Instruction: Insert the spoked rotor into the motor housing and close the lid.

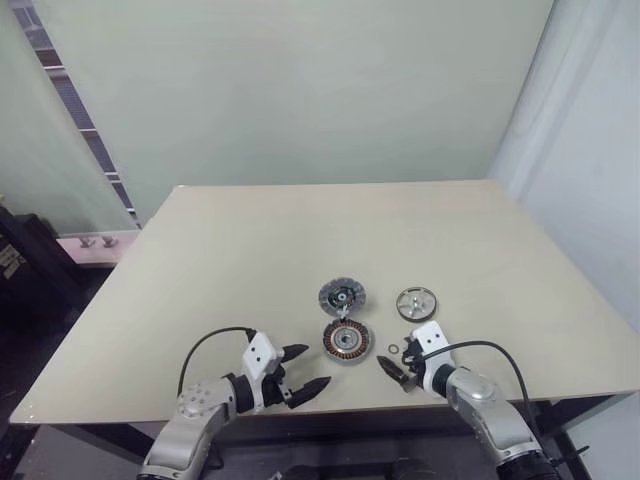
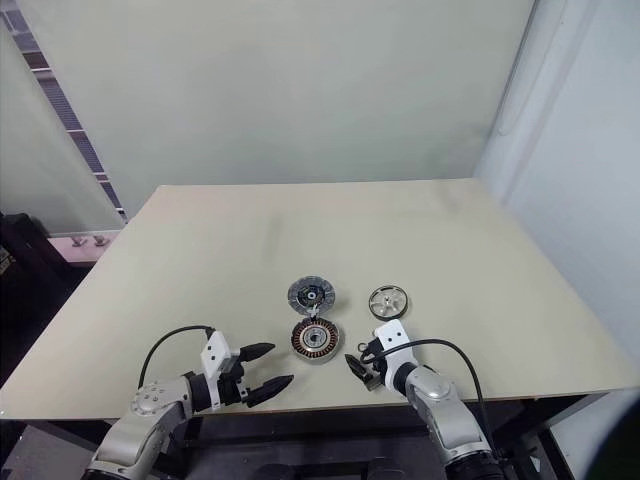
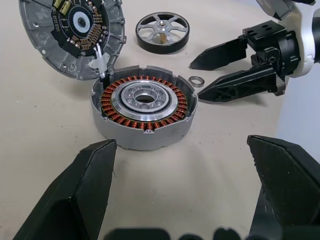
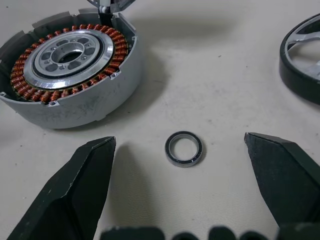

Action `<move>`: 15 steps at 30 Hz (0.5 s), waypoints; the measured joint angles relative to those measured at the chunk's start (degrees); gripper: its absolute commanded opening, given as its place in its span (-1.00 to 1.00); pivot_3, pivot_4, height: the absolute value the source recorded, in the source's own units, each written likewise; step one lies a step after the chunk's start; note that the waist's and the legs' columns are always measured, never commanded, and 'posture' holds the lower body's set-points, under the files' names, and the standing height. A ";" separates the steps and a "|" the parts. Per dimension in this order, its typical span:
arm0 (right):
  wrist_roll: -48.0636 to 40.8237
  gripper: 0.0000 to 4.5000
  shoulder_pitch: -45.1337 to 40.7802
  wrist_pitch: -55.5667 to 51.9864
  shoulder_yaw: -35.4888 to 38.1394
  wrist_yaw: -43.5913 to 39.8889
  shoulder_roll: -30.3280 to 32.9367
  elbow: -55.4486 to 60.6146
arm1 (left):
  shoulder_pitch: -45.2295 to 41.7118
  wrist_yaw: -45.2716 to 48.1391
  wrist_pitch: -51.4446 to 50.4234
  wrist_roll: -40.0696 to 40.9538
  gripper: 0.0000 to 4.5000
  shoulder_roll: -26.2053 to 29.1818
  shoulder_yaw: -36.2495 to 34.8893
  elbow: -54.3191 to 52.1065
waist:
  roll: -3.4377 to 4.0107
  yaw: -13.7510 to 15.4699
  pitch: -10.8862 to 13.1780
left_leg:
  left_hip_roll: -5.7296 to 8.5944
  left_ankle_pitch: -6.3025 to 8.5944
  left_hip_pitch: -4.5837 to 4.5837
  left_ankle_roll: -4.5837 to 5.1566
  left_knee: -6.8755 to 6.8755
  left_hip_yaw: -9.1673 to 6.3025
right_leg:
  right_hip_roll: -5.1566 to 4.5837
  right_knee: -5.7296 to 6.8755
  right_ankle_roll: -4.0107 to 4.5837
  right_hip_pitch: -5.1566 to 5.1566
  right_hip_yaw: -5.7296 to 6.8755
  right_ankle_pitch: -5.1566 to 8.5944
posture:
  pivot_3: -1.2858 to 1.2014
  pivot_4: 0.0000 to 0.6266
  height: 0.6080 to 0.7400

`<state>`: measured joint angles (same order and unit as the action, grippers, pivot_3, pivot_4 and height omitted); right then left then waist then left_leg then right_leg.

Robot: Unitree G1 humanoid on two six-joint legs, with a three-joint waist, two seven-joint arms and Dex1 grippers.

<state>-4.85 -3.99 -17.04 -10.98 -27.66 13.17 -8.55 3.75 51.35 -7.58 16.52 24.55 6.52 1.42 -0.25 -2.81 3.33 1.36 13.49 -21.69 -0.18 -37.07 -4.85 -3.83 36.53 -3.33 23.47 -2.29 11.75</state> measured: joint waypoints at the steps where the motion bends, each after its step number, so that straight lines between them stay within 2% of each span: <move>1: 0.34 0.59 -0.04 0.02 0.03 0.04 0.03 -0.07 | 0.00 0.00 0.00 0.00 1.00 0.02 0.00 0.00 | 0.00 0.00 0.00 | 0.00 0.00 0.00 -0.01 0.00 0.00 | 0.00 0.00 0.00 0.00 0.00 0.00 | 0.03 -1.00 1.00; 9: 0.55 -0.64 0.05 -0.04 0.11 -0.02 0.18 -0.11 | 0.00 -0.02 0.00 -0.03 1.00 0.08 0.01 -0.01 | 0.00 -0.01 0.00 | -0.01 0.01 0.03 -0.02 0.00 0.01 | 0.01 0.01 0.00 0.00 0.00 0.00 | 0.03 -1.00 1.00; 15: 0.55 -0.65 0.08 -0.02 0.14 0.05 0.15 -0.08 | -0.02 -0.05 0.01 -0.05 1.00 0.09 0.01 -0.01 | 0.00 -0.01 0.00 | -0.01 0.01 0.03 -0.02 0.00 0.00 | 0.00 0.01 0.00 -0.01 0.00 0.00 | 0.03 -1.00 1.00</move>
<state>-4.31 -3.91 -17.06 -10.84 -27.61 13.33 -8.63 3.73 51.30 -7.57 16.47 24.64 6.53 1.41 -0.25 -2.82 3.32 1.35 13.50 -21.66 -0.20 -37.06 -4.84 -3.82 36.54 -3.33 23.46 -2.29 11.75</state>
